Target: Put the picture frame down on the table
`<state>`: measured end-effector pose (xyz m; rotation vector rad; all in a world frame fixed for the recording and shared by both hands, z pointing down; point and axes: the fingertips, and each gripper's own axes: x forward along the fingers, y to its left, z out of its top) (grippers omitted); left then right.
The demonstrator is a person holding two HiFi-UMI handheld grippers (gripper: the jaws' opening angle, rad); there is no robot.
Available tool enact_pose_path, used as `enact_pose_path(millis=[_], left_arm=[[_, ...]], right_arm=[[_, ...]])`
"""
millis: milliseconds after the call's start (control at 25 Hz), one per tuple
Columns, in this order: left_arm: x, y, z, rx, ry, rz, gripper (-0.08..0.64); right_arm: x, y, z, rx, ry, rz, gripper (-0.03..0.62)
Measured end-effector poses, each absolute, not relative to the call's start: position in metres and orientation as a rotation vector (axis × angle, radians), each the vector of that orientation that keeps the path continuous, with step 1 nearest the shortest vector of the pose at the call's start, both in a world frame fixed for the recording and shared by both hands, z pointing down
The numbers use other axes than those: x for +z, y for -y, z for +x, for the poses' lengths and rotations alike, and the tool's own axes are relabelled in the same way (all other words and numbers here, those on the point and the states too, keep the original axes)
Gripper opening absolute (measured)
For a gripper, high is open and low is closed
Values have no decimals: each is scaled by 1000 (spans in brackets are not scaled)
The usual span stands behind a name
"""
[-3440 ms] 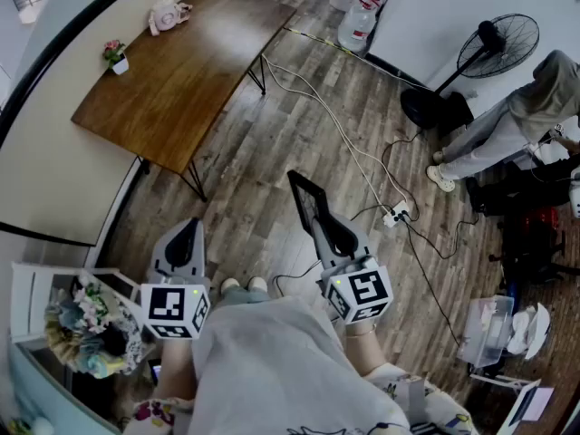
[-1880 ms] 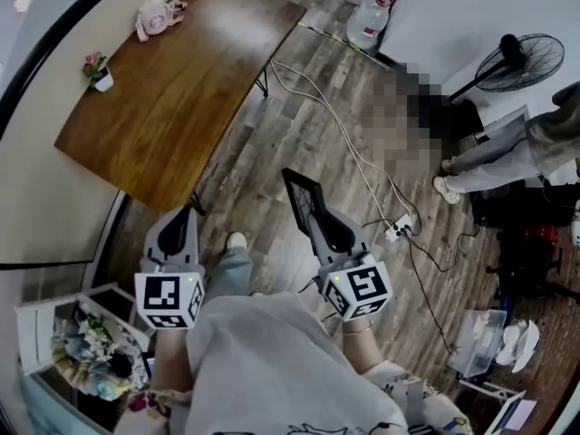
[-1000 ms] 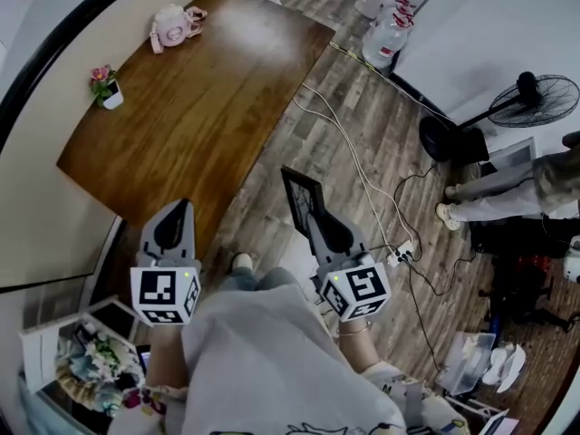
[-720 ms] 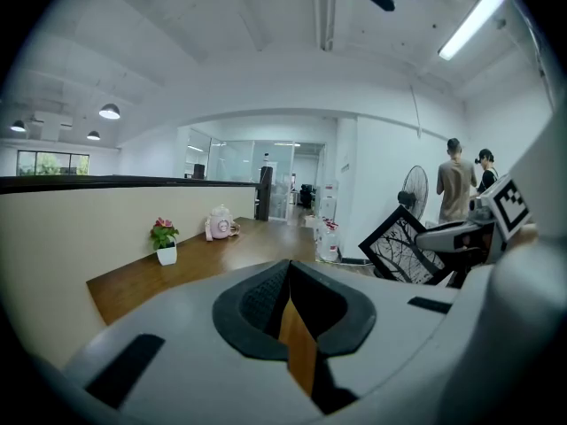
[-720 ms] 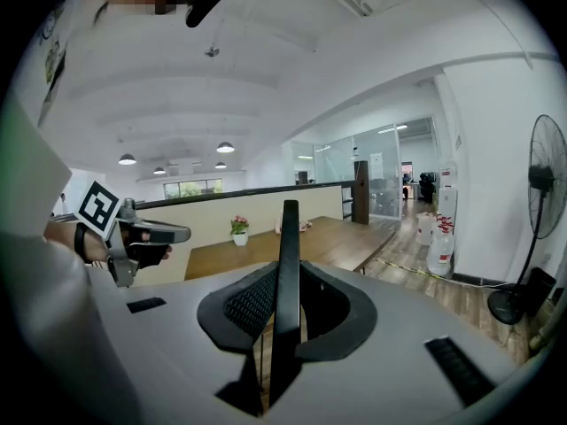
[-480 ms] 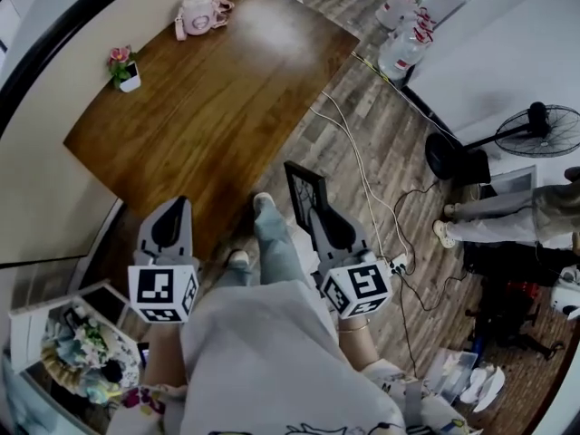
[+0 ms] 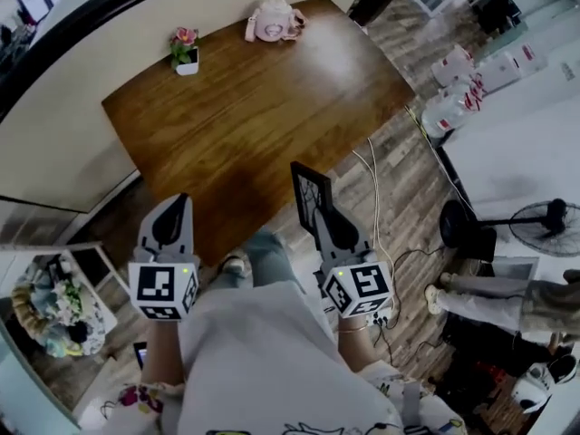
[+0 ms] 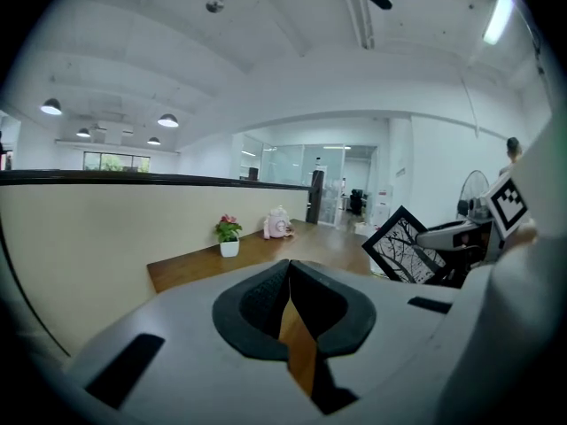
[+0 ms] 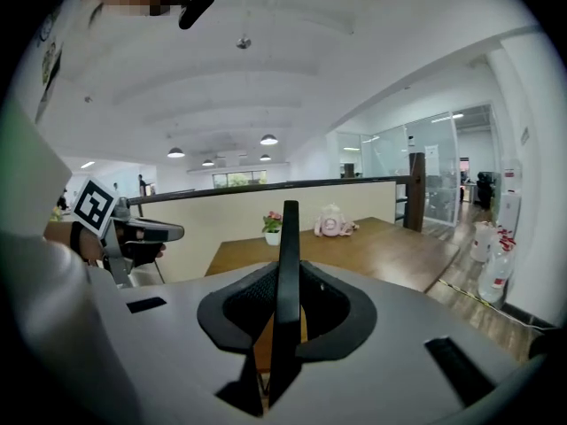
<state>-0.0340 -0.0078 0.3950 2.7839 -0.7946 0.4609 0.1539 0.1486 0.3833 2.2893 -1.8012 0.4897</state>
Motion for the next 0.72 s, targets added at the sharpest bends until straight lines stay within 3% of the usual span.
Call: enact_pose_path(millis=[720], left_arm=[[380, 65, -73, 403, 1552, 2397, 5]], right_arm=[[381, 42, 172, 400, 2356, 1647, 59]])
